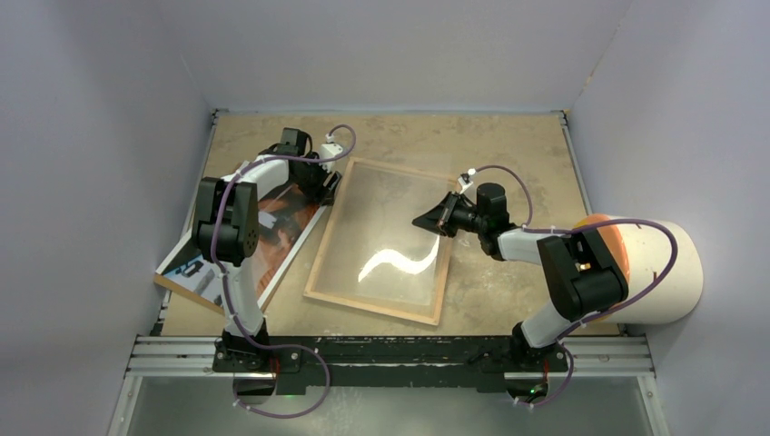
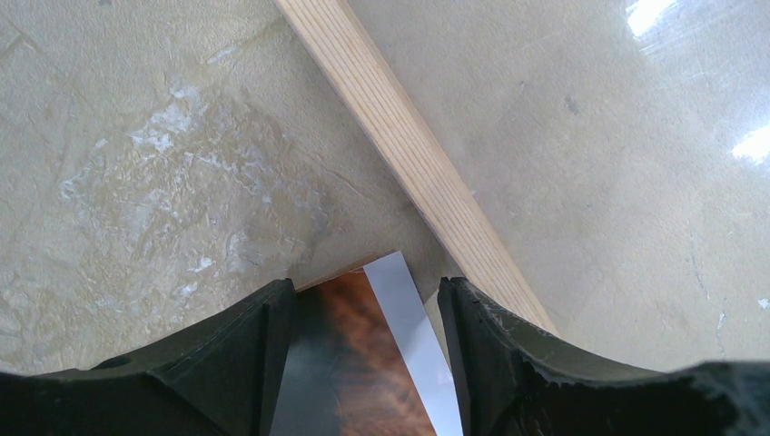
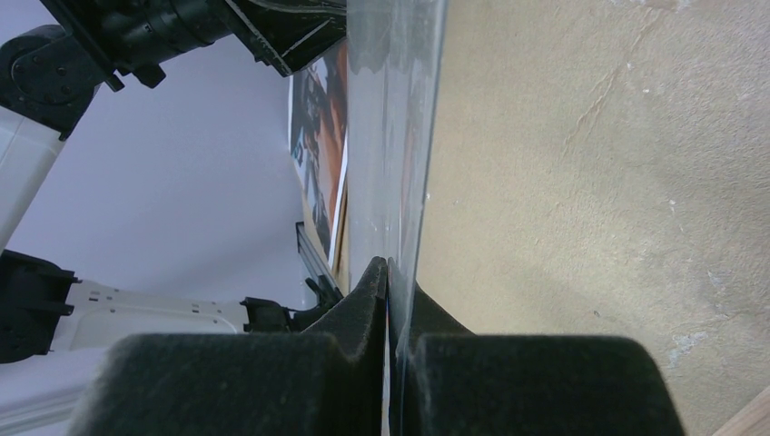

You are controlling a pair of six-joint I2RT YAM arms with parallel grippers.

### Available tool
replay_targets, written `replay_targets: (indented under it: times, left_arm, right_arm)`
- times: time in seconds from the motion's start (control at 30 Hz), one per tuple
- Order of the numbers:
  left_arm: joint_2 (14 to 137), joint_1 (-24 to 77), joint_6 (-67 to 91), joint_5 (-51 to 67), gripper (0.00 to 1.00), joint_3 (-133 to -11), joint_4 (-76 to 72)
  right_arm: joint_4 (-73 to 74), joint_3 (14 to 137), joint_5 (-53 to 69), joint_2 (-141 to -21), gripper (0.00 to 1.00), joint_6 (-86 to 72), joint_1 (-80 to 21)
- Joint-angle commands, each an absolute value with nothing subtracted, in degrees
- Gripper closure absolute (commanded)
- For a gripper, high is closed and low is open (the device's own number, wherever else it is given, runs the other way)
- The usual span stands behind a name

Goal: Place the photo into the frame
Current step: Place the photo frame item in the photo frame.

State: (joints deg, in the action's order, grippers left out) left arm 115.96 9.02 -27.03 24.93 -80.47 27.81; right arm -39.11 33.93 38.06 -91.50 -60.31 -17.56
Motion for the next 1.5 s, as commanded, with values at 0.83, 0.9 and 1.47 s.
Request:
replay_targets:
  times: [0.83, 0.9, 1.47]
  left_arm:
    - [116.8, 9.1, -26.1, 26.6, 0.4, -76.9, 35.4]
    - [116.8, 9.0, -26.0, 26.6, 0.4, -76.8, 35.4]
    - [117.1, 9.1, -26.2, 26.5, 0.4, -76.3, 35.1]
  right_arm:
    - [-35.6, 33.9, 35.5, -93.1, 1.0, -59.2, -17.8]
    - [-35.2, 34.0, 35.3, -93.2, 1.0, -58.9, -17.8]
    - [-40.3, 33.5, 34.4, -92.9, 1.0, -58.9, -17.8]
